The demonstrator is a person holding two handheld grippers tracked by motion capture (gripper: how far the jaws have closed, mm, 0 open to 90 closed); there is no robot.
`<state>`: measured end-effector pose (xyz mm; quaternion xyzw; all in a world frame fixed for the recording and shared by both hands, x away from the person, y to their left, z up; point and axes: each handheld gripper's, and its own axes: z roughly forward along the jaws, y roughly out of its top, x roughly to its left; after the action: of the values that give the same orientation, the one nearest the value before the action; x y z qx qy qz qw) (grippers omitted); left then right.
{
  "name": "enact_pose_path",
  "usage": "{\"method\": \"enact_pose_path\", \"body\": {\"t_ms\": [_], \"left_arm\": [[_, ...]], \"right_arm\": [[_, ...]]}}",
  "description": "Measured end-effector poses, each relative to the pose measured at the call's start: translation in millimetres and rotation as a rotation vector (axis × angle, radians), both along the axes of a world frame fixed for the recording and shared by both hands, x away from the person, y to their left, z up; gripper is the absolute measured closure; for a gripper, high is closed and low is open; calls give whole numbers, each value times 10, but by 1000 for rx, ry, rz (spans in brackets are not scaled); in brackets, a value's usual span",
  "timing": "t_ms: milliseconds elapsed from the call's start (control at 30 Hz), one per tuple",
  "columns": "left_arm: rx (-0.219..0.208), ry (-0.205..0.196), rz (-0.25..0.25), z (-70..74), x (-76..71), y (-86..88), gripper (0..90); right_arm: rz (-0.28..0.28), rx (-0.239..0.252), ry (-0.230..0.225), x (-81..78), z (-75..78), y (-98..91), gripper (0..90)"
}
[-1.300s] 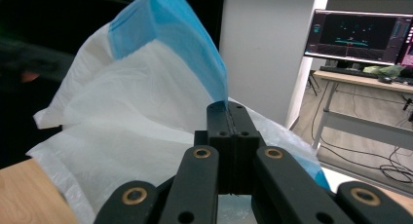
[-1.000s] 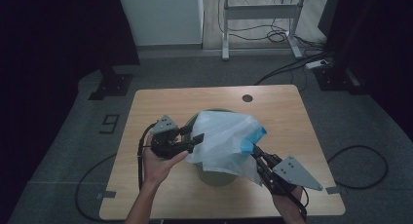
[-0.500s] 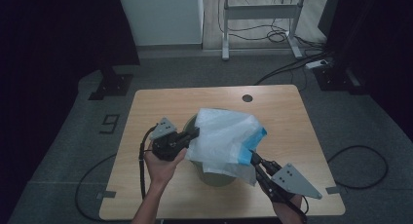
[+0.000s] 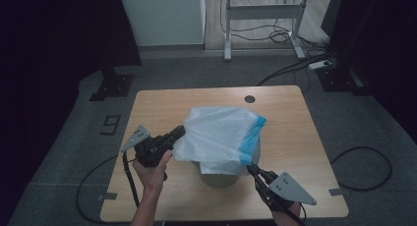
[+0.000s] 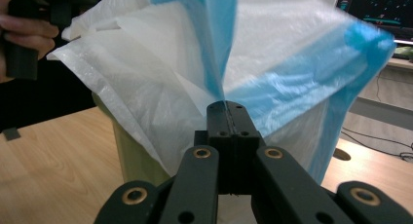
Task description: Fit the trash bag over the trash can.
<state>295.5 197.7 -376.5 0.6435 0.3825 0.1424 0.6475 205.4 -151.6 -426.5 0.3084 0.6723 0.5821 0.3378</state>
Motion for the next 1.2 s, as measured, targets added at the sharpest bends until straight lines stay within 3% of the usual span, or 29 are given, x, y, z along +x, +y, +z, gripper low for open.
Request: {"method": "enact_pose_path", "body": {"t_ms": [367,400,467,533,667,767,867,1000,1200], "left_arm": [[-66,12,36,-62,-37,208,896],[-71,15,37,-72,-38,221,896],[-73,19,36,-93,-45,238,896],[-70,23,33,-110,-55,252,896],[-71,28,29,-133,-57,269,895],[-73,29,30,-138,-61,272,894],[-76,32,30,-149,-59,269,894],[-77,35,27,-160,-46,263,894],[-81,39,23,-172,-32,259,894]], "right_arm": [[16,-28,14,-114,-105,-18,887],[23,-27,14,-130,-111,-26,868],[46,-22,10,-169,-118,-45,731],[58,12,0,-232,-108,-111,613],[30,87,-10,-265,8,-308,554],[-2,104,-8,-143,128,-419,540],[-10,106,15,77,201,-423,523],[-7,117,60,369,220,-329,514],[-11,164,131,629,186,-215,487]]}}
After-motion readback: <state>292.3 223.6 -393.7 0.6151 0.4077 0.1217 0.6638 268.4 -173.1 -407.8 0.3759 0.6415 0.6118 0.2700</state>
